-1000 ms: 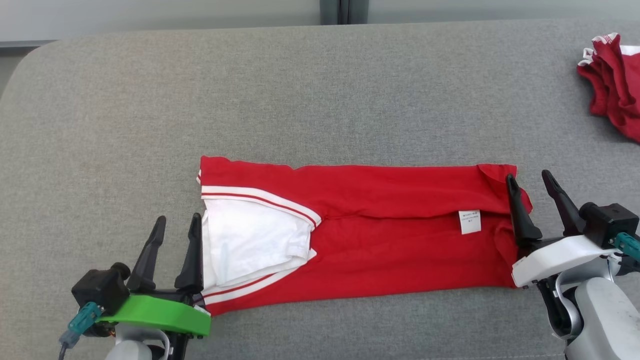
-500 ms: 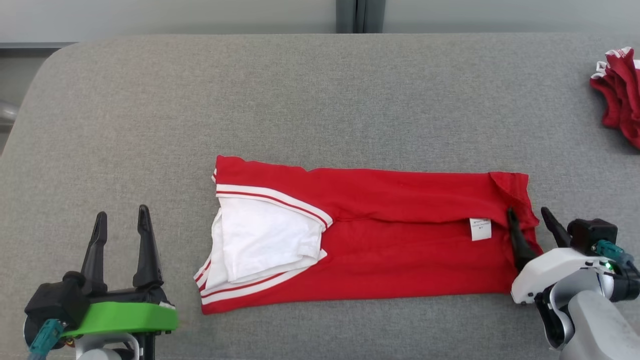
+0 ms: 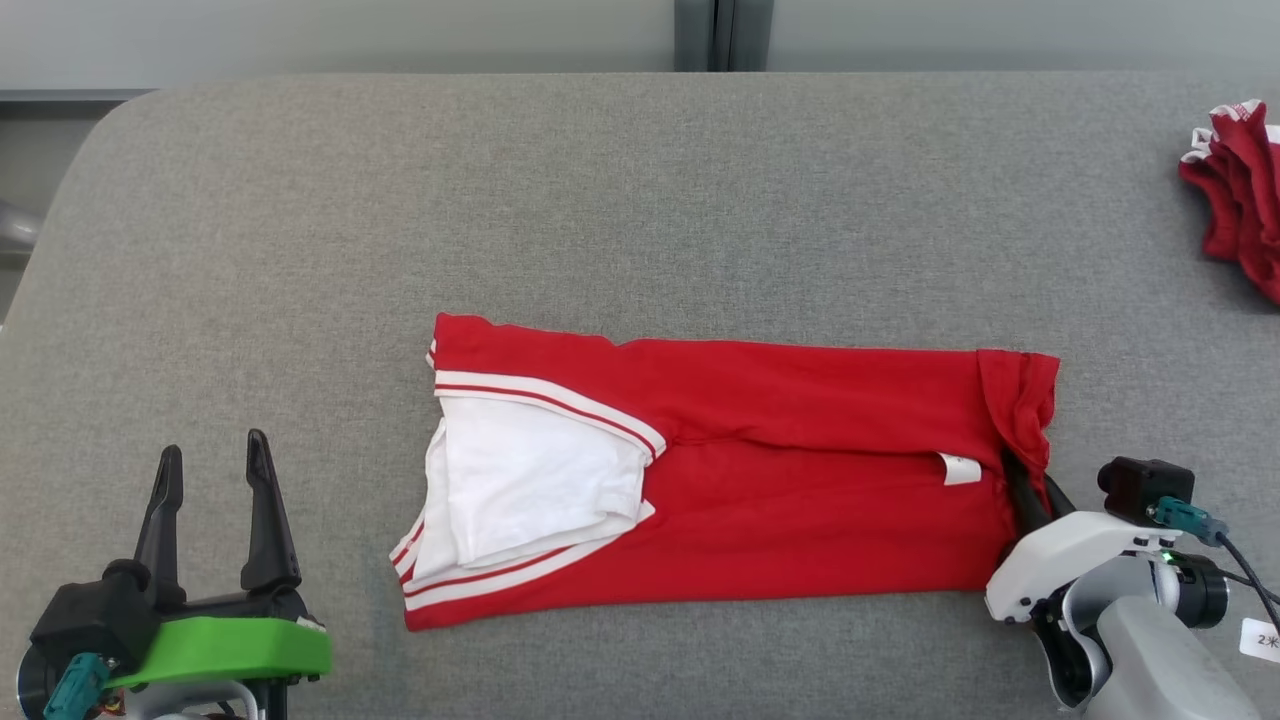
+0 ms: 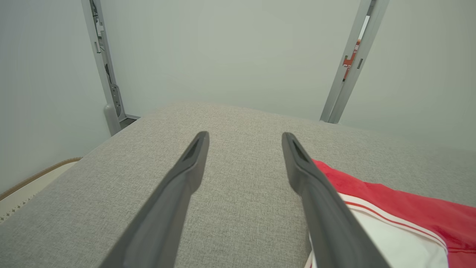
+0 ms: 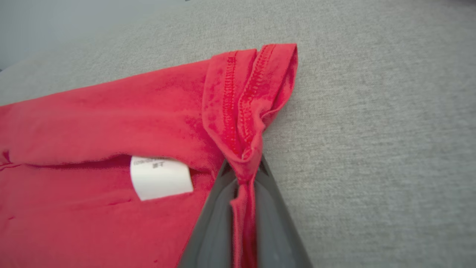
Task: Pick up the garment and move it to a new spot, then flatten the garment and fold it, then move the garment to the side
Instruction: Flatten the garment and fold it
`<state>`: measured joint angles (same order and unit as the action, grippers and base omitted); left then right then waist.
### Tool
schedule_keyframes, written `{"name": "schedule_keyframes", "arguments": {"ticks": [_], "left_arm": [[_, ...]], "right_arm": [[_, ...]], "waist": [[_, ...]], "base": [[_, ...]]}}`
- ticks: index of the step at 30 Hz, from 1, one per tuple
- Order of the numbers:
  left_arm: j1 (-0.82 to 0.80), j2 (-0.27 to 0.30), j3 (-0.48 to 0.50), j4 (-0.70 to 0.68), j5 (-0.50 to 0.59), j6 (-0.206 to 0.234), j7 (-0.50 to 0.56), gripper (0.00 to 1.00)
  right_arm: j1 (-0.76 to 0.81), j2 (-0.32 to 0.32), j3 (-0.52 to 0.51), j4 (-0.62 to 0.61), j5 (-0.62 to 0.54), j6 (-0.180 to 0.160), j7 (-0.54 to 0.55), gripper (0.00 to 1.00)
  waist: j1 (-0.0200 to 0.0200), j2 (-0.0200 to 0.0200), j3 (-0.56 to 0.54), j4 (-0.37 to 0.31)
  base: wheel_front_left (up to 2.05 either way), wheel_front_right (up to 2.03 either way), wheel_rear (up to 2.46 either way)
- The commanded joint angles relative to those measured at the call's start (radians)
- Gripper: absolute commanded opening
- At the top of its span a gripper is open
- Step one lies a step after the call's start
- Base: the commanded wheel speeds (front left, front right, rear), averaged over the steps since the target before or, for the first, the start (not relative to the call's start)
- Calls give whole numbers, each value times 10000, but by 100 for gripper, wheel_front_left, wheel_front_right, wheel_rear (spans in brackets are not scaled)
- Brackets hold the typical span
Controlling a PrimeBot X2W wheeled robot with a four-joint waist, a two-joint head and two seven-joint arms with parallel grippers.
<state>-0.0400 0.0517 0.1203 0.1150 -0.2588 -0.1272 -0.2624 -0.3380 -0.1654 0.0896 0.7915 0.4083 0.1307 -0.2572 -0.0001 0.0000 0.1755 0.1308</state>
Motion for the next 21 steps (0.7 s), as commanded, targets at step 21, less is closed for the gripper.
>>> {"name": "schedule_keyframes", "arguments": {"ticks": [21], "left_arm": [[853, -6, 320, -98, 288, -12, -25, 100]], "right_arm": [[-486, -1705, -666, -301, 56, -11, -85, 0]], "waist": [[1, 0, -1217, -284]], "base": [[0, 0, 0]]}}
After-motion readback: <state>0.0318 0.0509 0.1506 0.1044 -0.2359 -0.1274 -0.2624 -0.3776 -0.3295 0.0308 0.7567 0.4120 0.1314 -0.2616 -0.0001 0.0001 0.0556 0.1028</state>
